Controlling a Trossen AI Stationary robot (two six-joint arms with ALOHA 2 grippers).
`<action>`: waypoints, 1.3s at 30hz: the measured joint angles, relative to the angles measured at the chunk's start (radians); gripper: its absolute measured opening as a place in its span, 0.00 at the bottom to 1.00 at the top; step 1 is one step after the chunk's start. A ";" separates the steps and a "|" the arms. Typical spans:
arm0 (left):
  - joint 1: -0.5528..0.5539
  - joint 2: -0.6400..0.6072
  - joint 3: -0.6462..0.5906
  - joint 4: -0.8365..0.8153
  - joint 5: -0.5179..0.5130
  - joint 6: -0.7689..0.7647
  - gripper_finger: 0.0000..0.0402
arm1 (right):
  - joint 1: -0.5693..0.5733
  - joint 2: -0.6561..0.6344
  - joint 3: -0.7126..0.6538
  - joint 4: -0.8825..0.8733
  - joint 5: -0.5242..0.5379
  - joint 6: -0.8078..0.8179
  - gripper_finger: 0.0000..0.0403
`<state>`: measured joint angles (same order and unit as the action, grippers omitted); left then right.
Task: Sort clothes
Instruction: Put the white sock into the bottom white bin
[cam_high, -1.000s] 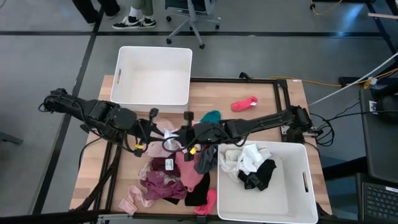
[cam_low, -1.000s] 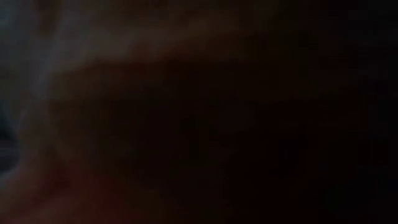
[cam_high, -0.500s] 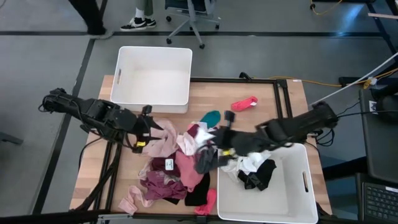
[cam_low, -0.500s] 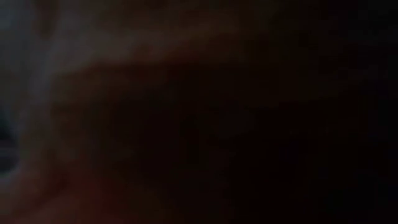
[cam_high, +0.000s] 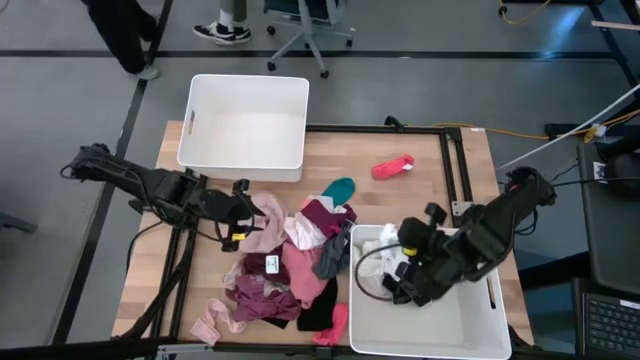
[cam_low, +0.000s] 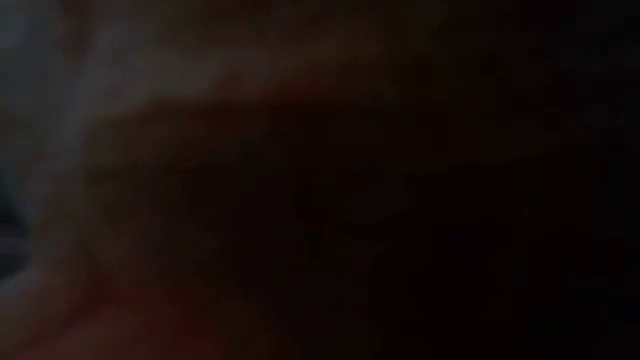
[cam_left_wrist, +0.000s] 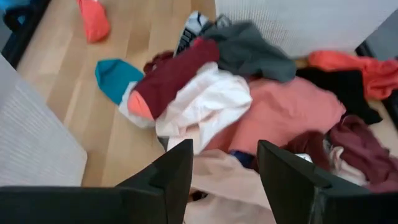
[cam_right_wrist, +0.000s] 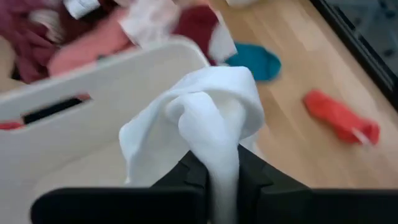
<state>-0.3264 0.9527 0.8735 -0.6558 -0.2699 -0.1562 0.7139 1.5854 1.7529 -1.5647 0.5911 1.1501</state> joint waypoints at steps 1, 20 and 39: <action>0.000 0.000 -0.008 0.004 0.000 -0.001 0.42 | 0.012 0.009 -0.001 -0.009 0.000 0.037 0.11; 0.000 0.000 -0.144 0.113 0.000 -0.031 0.42 | 0.045 0.036 -0.369 0.077 -0.337 0.377 0.29; -0.001 0.000 -0.148 0.154 0.000 -0.013 0.42 | -0.066 0.035 0.027 -0.001 -0.540 0.322 0.67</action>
<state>-0.3275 0.9524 0.7254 -0.5014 -0.2695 -0.1691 0.6474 1.6207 1.7795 -1.5658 0.0515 1.4716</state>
